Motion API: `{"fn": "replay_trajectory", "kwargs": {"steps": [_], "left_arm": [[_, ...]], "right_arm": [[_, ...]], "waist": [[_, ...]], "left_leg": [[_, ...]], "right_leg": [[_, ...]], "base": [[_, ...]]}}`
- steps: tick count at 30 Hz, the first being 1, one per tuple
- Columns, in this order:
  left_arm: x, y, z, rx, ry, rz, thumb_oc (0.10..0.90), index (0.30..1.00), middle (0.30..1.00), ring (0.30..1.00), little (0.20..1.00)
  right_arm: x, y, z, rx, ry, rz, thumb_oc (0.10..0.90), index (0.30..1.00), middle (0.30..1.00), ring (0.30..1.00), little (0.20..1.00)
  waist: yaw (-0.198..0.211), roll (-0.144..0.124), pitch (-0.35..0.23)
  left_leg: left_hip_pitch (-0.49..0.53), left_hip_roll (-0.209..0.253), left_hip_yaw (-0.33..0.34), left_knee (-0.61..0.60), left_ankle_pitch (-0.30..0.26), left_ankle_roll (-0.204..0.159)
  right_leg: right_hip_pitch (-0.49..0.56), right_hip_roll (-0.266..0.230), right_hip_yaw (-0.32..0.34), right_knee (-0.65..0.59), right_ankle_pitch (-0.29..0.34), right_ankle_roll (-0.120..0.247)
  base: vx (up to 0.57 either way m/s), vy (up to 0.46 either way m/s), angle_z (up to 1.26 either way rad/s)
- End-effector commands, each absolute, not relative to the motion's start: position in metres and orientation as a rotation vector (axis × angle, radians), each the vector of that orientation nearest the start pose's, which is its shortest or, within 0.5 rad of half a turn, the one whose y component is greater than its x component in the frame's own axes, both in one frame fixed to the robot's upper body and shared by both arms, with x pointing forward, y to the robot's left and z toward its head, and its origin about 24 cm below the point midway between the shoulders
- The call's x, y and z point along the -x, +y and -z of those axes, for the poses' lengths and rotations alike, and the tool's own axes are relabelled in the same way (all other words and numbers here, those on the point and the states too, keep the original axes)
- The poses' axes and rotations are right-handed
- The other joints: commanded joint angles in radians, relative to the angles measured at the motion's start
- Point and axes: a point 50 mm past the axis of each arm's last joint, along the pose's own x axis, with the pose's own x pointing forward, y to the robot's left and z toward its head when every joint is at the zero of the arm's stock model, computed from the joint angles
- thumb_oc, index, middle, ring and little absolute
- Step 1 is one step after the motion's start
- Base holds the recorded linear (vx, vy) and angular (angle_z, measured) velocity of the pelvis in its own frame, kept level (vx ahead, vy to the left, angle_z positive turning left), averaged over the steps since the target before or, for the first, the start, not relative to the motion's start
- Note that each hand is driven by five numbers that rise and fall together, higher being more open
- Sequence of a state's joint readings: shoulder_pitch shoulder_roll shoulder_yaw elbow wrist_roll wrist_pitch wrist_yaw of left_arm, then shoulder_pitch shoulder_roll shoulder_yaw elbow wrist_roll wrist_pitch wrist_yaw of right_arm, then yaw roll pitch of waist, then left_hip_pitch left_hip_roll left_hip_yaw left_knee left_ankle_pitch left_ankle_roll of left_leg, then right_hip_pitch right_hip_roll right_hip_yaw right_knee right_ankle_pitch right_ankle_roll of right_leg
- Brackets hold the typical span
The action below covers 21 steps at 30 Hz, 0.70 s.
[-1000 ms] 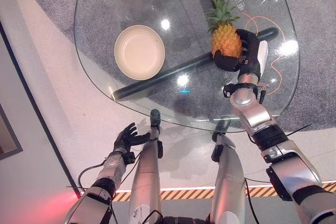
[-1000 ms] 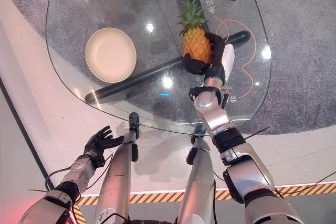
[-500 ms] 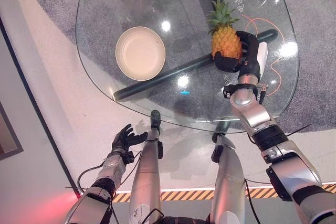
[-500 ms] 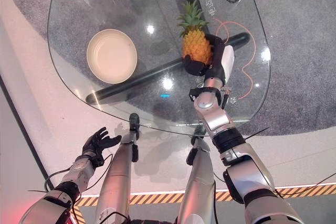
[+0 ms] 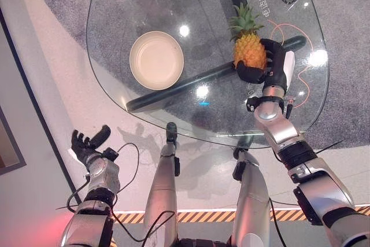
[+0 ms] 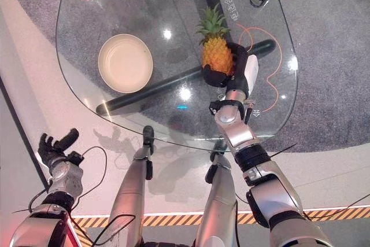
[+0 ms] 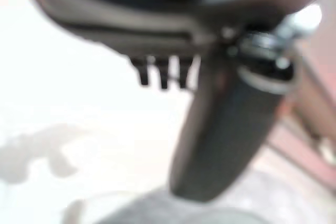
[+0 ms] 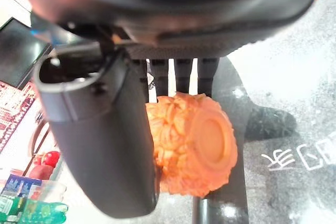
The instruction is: Pick up the fruit to the plate
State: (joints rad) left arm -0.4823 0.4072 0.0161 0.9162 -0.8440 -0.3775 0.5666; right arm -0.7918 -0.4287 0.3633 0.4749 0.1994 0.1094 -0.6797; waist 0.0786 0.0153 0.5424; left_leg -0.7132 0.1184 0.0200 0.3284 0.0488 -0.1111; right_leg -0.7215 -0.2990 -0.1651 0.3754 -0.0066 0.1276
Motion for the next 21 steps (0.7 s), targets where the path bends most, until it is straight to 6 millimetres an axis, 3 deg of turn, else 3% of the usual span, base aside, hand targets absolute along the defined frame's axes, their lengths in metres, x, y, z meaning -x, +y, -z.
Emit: {"fn": "replay_trajectory", "kwargs": {"steps": [1, 5, 10, 21], "left_arm": [[-0.293, 0.339, -0.068, 0.36, -0.182, -1.099, 0.8, 0.9, 0.9, 0.9, 0.9], [-0.304, 0.334, -0.104, 0.337, -0.337, -1.05, 0.8, 0.9, 0.9, 0.9, 0.9], [-0.315, 0.316, -0.13, 0.339, -0.45, -0.94, 0.8, 0.9, 0.9, 0.9, 0.9], [-0.325, 0.267, -0.166, 0.416, -0.652, -0.617, 0.8, 0.9, 0.9, 0.9, 0.9]], "right_arm": [[-0.361, -0.169, -0.197, 0.321, -0.444, 0.431, 0.1, 0.3, 0.3, 0.3, 0.2], [-0.356, -0.161, -0.206, 0.326, -0.512, 0.402, 0.1, 0.3, 0.3, 0.3, 0.2], [-0.349, -0.157, -0.216, 0.314, -0.588, 0.391, 0.1, 0.3, 0.3, 0.3, 0.2], [-0.332, -0.141, -0.233, 0.331, -0.778, 0.331, 0.1, 0.3, 0.3, 0.3, 0.2]], "waist": [[-0.005, 0.027, -0.022], [-0.009, 0.027, -0.022], [-0.013, 0.023, -0.022], [-0.017, 0.027, -0.022]], "left_leg": [[-0.01, 0.014, -0.022, -0.012, 0.023, 0.022], [-0.013, 0.016, -0.018, -0.013, 0.022, 0.023], [-0.016, 0.016, -0.017, -0.013, 0.02, 0.025], [-0.018, 0.015, -0.012, -0.007, 0.012, 0.032]], "right_leg": [[0.001, -0.004, 0.026, 0.013, 0.051, 0.018], [0.0, -0.001, 0.029, 0.01, 0.05, 0.017], [0.001, 0.002, 0.032, 0.007, 0.051, 0.017], [0.001, 0.003, 0.038, 0.006, 0.055, 0.02]], "base": [[0.0, 0.0, 0.0], [0.0, 0.0, 0.0], [0.0, 0.0, 0.0], [0.0, 0.0, 0.0]]}}
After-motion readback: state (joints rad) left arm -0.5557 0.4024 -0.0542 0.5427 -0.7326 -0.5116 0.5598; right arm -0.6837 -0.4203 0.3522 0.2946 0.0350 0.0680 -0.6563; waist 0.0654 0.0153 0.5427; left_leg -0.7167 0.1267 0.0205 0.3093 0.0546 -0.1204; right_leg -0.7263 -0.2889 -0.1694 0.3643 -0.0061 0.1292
